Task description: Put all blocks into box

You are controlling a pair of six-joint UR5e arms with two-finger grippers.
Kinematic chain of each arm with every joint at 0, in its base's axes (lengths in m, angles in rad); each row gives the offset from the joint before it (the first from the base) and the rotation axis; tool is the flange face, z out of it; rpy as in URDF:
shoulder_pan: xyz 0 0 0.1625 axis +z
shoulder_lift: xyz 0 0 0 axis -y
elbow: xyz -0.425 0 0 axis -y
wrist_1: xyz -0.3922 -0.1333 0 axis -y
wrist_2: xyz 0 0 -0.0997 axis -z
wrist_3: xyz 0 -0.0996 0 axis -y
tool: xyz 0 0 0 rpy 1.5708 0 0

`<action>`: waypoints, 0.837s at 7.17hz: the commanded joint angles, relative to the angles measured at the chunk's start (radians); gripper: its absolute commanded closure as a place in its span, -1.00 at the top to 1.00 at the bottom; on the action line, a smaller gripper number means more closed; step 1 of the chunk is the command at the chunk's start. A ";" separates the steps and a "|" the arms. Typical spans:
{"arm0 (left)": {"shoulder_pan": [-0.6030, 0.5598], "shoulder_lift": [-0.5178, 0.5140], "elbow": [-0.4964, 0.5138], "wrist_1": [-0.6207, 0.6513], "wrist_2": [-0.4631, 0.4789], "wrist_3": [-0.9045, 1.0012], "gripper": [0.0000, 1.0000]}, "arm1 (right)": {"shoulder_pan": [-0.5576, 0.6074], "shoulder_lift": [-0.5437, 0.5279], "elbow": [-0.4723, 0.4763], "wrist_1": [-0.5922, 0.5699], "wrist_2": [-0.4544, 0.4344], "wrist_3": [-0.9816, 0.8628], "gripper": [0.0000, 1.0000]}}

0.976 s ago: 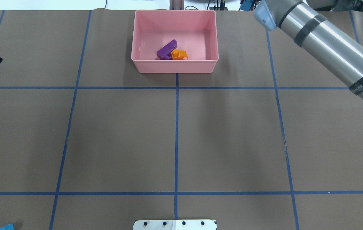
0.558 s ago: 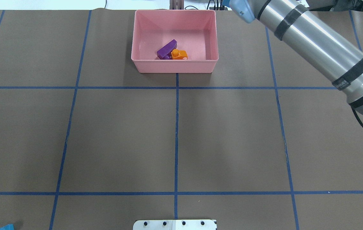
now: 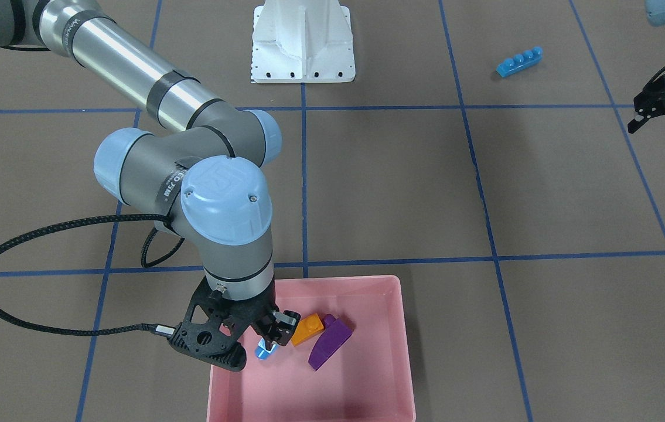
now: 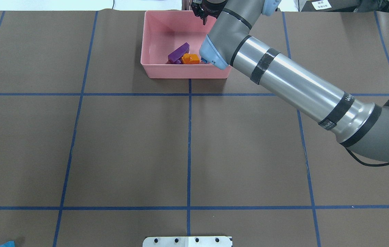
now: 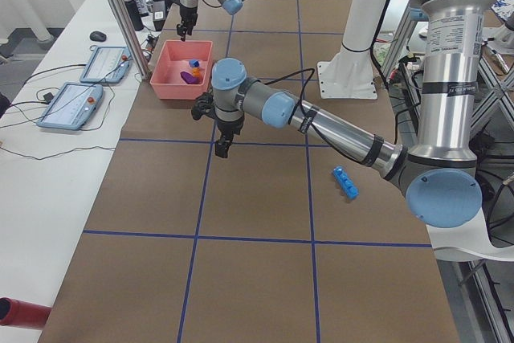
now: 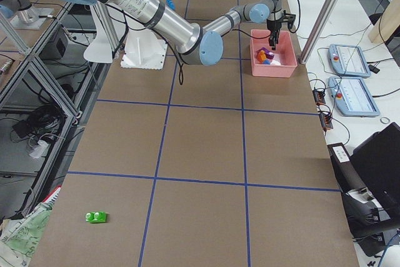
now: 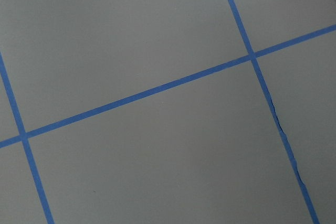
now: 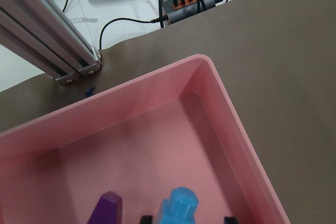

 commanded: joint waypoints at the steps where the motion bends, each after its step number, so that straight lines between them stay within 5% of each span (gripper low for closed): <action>1: 0.006 0.000 -0.005 0.000 -0.003 -0.062 1.00 | 0.064 -0.014 0.080 -0.112 0.111 -0.131 1.00; 3: 0.035 0.045 -0.033 -0.026 -0.041 -0.099 1.00 | 0.080 -0.196 0.309 -0.143 0.132 -0.228 1.00; 6: 0.174 0.309 -0.077 -0.400 -0.029 -0.115 1.00 | 0.098 -0.478 0.593 -0.143 0.164 -0.265 1.00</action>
